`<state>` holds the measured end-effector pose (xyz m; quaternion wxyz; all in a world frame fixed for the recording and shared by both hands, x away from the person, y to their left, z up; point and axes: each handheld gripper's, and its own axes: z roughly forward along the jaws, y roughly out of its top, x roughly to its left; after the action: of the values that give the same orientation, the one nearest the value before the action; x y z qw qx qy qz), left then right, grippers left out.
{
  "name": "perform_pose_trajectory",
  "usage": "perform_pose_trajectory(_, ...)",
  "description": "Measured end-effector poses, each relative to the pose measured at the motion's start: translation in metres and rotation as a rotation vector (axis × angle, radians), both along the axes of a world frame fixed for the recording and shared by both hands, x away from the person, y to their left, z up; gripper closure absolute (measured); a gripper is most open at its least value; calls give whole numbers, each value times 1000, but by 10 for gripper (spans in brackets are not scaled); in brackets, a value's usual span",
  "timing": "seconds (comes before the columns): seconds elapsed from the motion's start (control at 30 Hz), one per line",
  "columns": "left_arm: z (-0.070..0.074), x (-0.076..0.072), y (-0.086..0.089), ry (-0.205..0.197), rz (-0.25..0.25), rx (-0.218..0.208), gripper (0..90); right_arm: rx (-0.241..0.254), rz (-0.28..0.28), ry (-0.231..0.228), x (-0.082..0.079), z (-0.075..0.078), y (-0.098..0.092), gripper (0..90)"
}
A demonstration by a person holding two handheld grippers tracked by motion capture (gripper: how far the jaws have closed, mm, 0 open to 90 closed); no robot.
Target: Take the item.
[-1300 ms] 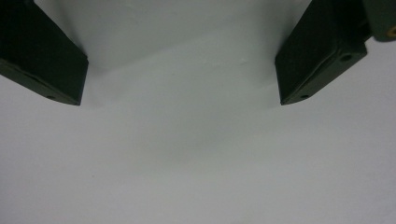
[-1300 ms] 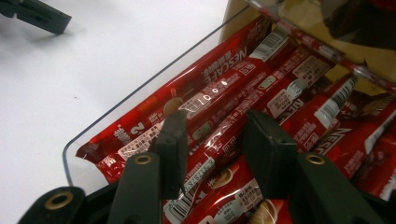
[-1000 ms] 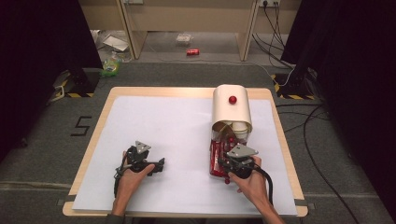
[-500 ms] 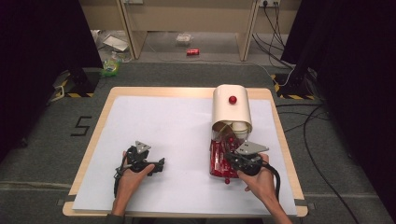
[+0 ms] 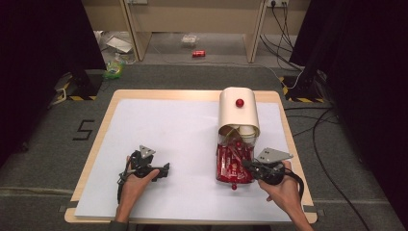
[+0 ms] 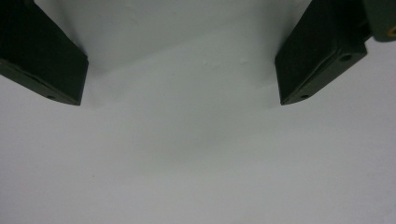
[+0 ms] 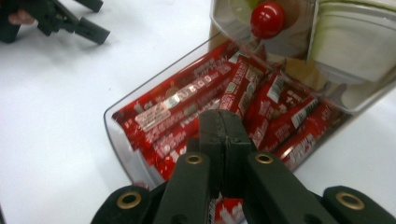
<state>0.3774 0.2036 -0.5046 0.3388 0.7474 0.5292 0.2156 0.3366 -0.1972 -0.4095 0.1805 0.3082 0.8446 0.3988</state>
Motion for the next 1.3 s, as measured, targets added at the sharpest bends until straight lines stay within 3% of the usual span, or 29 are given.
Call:
perform_pose_trajectory(0.1, 0, 0, 0, 0, 0, 1, 16, -39, -9, -14, -4, 0, -6, 897)
perform_pose_trajectory(0.77, 0, 0, 0, 0, 0, 0, 17, -39, -4, 17, 9, -23, -8, 769)
perform_pose_trajectory(1.0, 0, 0, 0, 0, 0, -1, 17, -22, 14, 8, 8, -18, -13, 825)
perform_pose_trajectory(1.3, 0, 0, 0, 0, -1, -2, 18, -15, 21, -3, -9, -5, -24, 829)
